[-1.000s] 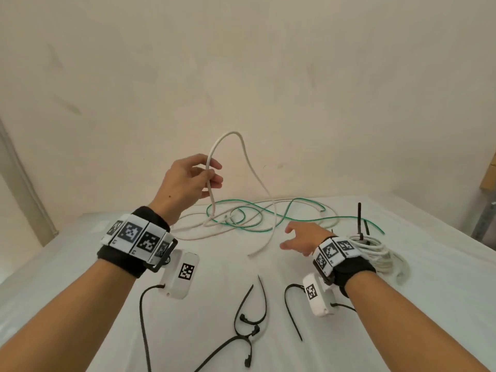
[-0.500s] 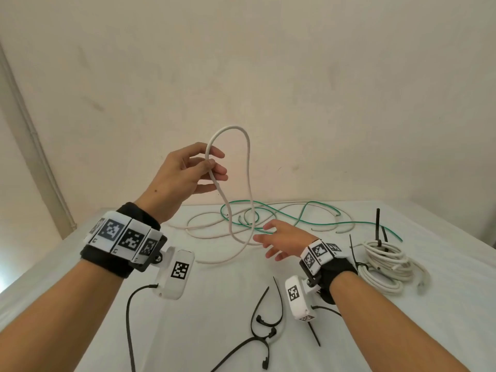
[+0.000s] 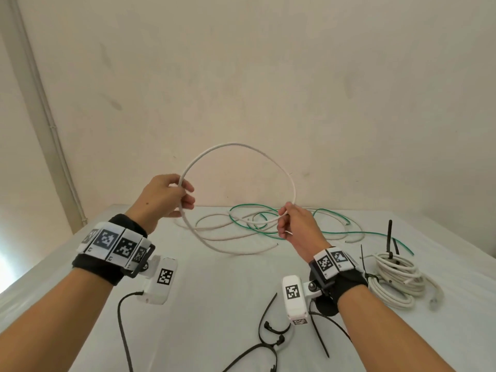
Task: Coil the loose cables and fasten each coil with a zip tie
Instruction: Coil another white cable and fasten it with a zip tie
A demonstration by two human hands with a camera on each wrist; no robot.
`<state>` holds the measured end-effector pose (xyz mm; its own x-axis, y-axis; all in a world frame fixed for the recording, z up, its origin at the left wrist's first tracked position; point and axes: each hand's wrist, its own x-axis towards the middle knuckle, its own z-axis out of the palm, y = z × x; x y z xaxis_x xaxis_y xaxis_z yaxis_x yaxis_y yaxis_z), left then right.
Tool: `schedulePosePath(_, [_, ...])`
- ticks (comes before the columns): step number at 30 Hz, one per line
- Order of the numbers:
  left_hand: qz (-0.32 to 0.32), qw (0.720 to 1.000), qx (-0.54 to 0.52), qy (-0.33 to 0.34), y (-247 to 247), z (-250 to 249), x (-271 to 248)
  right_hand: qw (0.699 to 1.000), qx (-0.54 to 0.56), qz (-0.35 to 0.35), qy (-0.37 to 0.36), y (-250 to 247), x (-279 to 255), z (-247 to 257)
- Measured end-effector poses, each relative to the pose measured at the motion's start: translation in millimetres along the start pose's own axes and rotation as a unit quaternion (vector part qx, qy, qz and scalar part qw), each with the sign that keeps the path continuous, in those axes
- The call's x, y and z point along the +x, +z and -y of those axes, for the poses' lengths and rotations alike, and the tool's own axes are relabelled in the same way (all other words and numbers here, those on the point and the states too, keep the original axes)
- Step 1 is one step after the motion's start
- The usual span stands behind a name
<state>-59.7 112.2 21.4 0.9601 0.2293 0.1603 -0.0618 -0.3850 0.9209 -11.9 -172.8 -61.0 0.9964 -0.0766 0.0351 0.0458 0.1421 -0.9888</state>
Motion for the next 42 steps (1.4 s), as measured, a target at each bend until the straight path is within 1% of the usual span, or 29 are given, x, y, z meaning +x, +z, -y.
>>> schedulePosePath(4, [-0.006,0.994,0.1,-0.049,-4,30,7,0.999,0.04,-0.007,-0.016,3,-4,11])
schedulePosePath(6, [0.002,0.981,0.181,-0.066,-1,40,8,0.999,0.039,0.001,-0.025,7,-7,14])
schedulePosePath(7, [-0.018,0.973,0.221,-0.067,2,42,8,0.999,0.036,0.008,-0.029,10,-9,16])
schedulePosePath(8, [-0.06,0.966,0.247,-0.047,6,44,5,0.999,0.032,0.016,-0.03,14,-12,18])
schedulePosePath(9, [-0.12,0.961,0.25,-0.003,10,41,-1,0.999,0.03,0.025,-0.03,18,-14,20])
schedulePosePath(10, [-0.179,0.954,0.235,0.056,16,38,-8,0.999,0.03,0.033,-0.027,23,-17,23])
schedulePosePath(11, [-0.214,0.948,0.211,0.106,22,33,-16,0.998,0.033,0.042,-0.024,29,-20,26])
schedulePosePath(12, [-0.205,0.951,0.191,0.128,28,28,-22,0.998,0.04,0.052,-0.021,35,-23,30])
schedulePosePath(13, [-0.156,0.966,0.172,0.118,35,21,-26,0.997,0.046,0.062,-0.02,42,-25,34])
schedulePosePath(14, [-0.085,0.983,0.142,0.079,42,16,-28,0.996,0.049,0.074,-0.02,48,-27,38])
schedulePosePath(15, [-0.009,0.996,0.086,0.02,50,12,-28,0.995,0.047,0.085,-0.022,53,-29,43])
schedulePosePath(16, [0.058,0.997,0.011,-0.04,58,9,-26,0.994,0.042,0.097,-0.024,58,-31,47])
schedulePosePath(17, [0.104,0.989,-0.069,-0.082,65,5,-24,0.993,0.038,0.109,-0.026,61,-33,50])
schedulePosePath(18, [0.127,0.976,-0.145,-0.097,70,2,-21,0.992,0.032,0.121,-0.028,64,-34,53])
schedulePosePath(20, [0.129,0.953,-0.26,-0.082,77,-8,-12,0.99,0.018,0.139,-0.027,65,-35,57])
schedulePosePath(23, [0.114,0.932,-0.338,-0.058,78,-27,-1,0.988,0.005,0.152,-0.016,57,-33,58])
schedulePosePath(25, [0.109,0.922,-0.368,-0.056,78,-37,3,0.99,0.032,0.14,0.007,49,-32,59])
schedulePosePath(27, [0.094,0.924,-0.368,-0.048,78,-44,7,0.987,0.108,0.116,0.04,42,-29,60])
schedulePosePath(29, [0.076,0.939,-0.334,-0.04,76,-47,8,0.969,0.215,0.091,0.077,35,-26,61])
schedulePosePath(31, [0.071,0.965,-0.251,-0.025,72,-44,6,0.946,0.299,0.075,0.101,28,-21,62])
schedulePosePath(33, [0.072,0.985,-0.156,-0.008,68,-38,5,0.935,0.332,0.063,0.108,20,-17,63])
schedulePosePath(34, [0.07,0.99,-0.126,-0.002,64,-34,4,0.94,0.319,0.056,0.108,17,-16,65])
schedulePosePath(35, [0.066,0.991,-0.115,0.003,62,-32,3,0.951,0.286,0.054,0.105,15,-16,66])
schedulePosePath(36, [0.063,0.992,-0.113,0.011,59,-31,2,0.965,0.238,0.056,0.101,15,-17,67])
schedulePosePath(38, [0.065,0.991,-0.102,0.052,56,-30,0,0.984,0.133,0.074,0.092,19,-21,67])
schedulePosePath(40, [0.077,0.988,-0.074,0.114,57,-33,-4,0.991,0.035,0.101,0.079,26,-26,68])
schedulePosePath(42, [0.089,0.981,-0.053,0.163,58,-39,-6,0.988,-0.048,0.131,0.062,33,-32,69])
